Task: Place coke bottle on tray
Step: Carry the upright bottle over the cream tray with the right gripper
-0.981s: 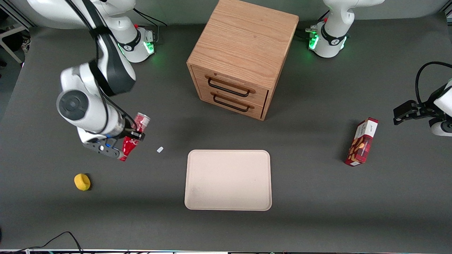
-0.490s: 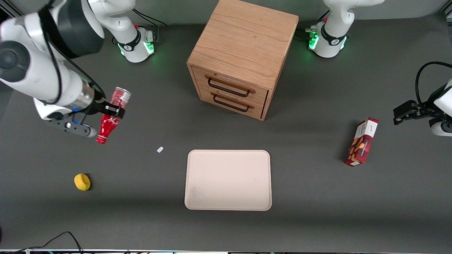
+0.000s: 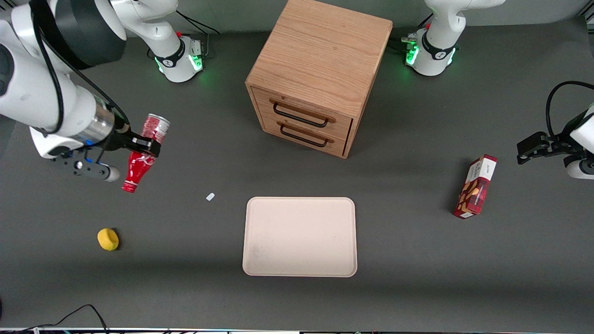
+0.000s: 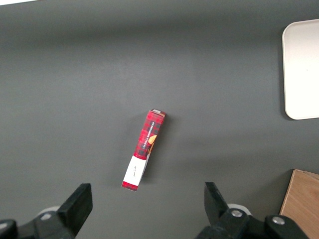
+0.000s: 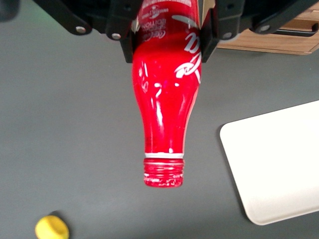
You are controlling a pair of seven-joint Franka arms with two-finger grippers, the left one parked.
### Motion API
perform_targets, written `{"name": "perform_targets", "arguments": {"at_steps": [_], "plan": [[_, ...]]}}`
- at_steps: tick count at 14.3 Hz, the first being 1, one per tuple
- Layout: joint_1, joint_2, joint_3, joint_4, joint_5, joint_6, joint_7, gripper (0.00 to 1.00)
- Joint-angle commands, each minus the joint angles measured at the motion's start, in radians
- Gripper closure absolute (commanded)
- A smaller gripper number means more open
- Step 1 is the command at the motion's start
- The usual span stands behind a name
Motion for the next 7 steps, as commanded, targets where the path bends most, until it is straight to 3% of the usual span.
{"name": "perform_targets", "arguments": {"at_steps": [1, 4, 7], "plan": [[0.066, 0.192, -0.005, 0.217, 0.019, -0.031, 0.057, 1.00], [0.123, 0.368, -0.014, 0.360, 0.016, 0.007, 0.086, 1.00], [0.169, 0.479, -0.017, 0.386, 0.011, 0.154, 0.088, 1.00]]}}
